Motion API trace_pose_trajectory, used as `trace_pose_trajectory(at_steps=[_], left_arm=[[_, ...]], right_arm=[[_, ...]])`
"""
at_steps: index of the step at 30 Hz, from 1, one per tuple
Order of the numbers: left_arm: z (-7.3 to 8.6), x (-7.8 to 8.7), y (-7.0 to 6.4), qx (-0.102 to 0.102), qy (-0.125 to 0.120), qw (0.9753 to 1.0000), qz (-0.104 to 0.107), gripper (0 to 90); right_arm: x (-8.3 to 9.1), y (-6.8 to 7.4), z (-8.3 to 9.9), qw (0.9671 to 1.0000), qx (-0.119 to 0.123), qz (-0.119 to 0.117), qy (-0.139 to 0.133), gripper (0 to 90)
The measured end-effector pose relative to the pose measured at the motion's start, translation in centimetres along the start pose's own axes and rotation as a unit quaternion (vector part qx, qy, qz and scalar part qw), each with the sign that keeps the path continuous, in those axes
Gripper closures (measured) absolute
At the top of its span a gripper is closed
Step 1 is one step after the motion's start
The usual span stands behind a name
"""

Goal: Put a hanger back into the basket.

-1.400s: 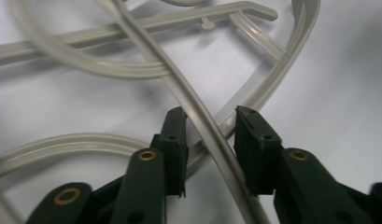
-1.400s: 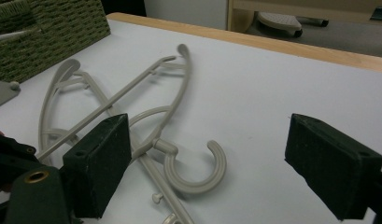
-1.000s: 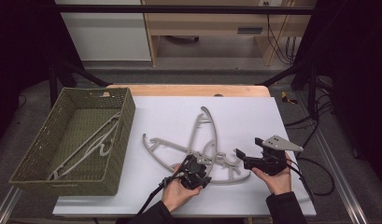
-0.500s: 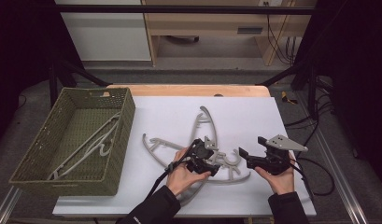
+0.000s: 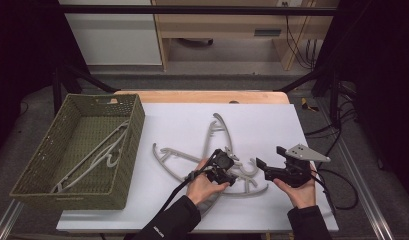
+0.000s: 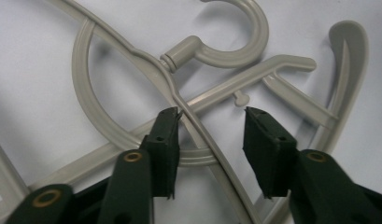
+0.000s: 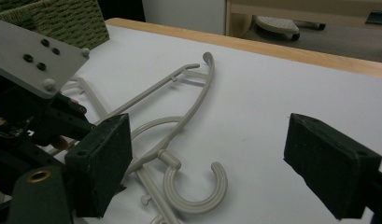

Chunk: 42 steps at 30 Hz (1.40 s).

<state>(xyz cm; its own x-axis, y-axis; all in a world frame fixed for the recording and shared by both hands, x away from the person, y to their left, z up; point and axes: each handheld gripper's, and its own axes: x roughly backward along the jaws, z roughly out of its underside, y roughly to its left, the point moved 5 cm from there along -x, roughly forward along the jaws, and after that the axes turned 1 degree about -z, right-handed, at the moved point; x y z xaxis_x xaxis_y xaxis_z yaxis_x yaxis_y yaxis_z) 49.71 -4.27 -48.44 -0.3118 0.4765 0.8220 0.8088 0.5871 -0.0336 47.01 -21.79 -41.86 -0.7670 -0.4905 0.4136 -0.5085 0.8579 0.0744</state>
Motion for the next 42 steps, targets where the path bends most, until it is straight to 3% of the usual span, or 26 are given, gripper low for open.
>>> trace_pose_trajectory(at_steps=[3,7,10,16,20,25,29,32,42], left_arm=[[-0.1,-0.5,0.0,0.006,-0.002,1.0000,-0.004,60.6],[0.0,-0.6,0.1,0.001,0.004,0.9996,-0.027,68.0],[0.3,-0.3,0.3,0.000,0.016,0.9995,-0.029,70.4],[1.6,1.1,0.7,-0.030,0.034,0.9987,-0.024,74.1],[2.5,2.0,0.9,-0.034,0.038,0.9985,-0.018,76.9],[2.1,1.8,0.7,-0.035,0.045,0.9979,-0.031,77.2],[1.8,0.6,0.8,-0.011,0.028,0.9989,-0.037,71.8],[1.6,0.2,1.1,0.007,0.026,0.9992,-0.028,70.3],[1.6,-0.1,1.2,0.040,0.066,0.9954,-0.057,79.0]], right_arm=[[0.0,0.0,0.0,1.0000,0.000,-0.001,-0.001,15.6],[0.0,0.0,0.0,1.0000,0.001,-0.001,-0.001,15.7],[0.0,0.1,0.0,1.0000,0.001,-0.002,0.000,15.7],[0.0,0.1,0.0,1.0000,-0.001,-0.002,-0.001,15.9],[-0.1,0.1,0.0,1.0000,0.001,-0.002,0.000,16.0],[0.0,0.3,-0.2,0.9998,-0.009,-0.017,-0.007,16.2],[0.0,0.5,-0.1,0.9998,-0.003,-0.017,-0.004,15.7],[-0.3,0.6,0.0,0.9998,0.004,-0.020,0.002,14.6],[-0.1,0.5,0.0,0.9997,0.005,-0.023,0.001,13.9]])
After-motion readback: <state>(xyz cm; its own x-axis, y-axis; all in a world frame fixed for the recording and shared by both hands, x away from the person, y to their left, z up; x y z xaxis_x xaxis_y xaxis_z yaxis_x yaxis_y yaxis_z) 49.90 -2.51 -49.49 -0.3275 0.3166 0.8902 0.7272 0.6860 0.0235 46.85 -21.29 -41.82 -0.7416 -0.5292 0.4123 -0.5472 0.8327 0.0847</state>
